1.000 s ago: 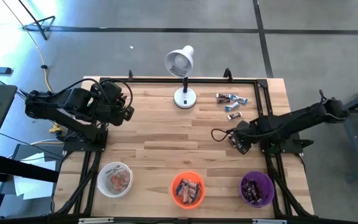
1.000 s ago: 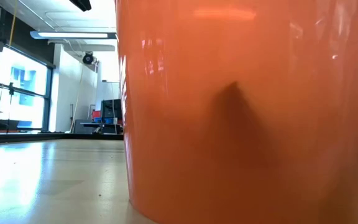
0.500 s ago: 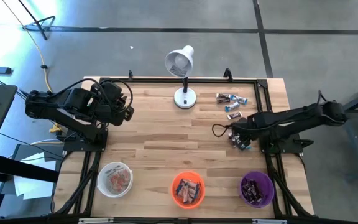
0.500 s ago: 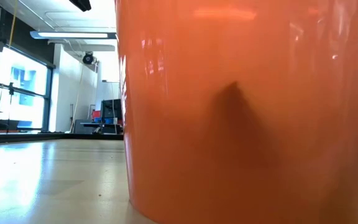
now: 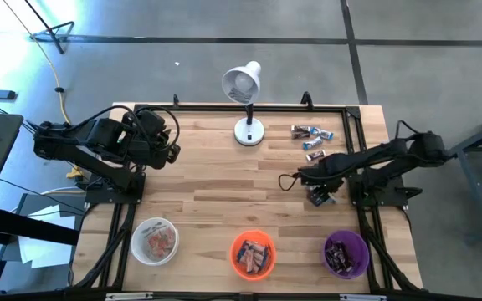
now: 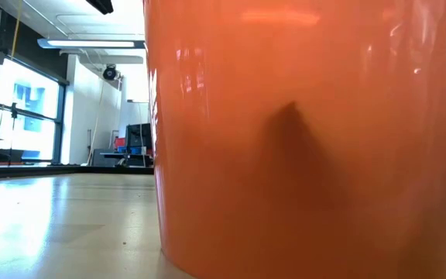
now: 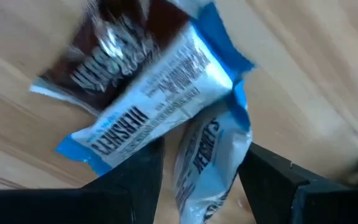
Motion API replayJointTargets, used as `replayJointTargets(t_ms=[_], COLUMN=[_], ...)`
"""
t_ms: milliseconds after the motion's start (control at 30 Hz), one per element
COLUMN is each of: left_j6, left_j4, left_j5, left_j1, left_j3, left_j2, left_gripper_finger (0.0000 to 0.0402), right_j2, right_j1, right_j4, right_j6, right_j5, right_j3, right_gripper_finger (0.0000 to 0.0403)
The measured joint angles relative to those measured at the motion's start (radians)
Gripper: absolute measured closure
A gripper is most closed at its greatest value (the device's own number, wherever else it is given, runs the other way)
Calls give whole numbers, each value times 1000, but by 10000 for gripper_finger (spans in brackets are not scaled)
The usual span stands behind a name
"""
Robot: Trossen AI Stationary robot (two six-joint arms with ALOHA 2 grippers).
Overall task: Organize candy in baskets
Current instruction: Put the white chocolate bar into the orange bucket
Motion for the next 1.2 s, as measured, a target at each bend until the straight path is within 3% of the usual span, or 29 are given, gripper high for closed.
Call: replayJointTargets(t_ms=[300,667,867,1200], left_j6=[5,16,16,13], left_j4=[0,0,0,0], left_j5=[11,11,11,11], left_j1=[0,0,0,0], left_j3=[0,0,0,1], left_j2=[0,0,0,0], left_gripper_finger=[337,337,337,337], right_j2=[98,74,80,-37], right_j1=[-22,-21,-17,74], right_j4=[20,-11,-237,-296], right_j6=[-76,-15,1,26], right_j5=[-39,-60,-40,-86], right_j3=[10,5,18,172], right_gripper_finger=[223,389,382,394])
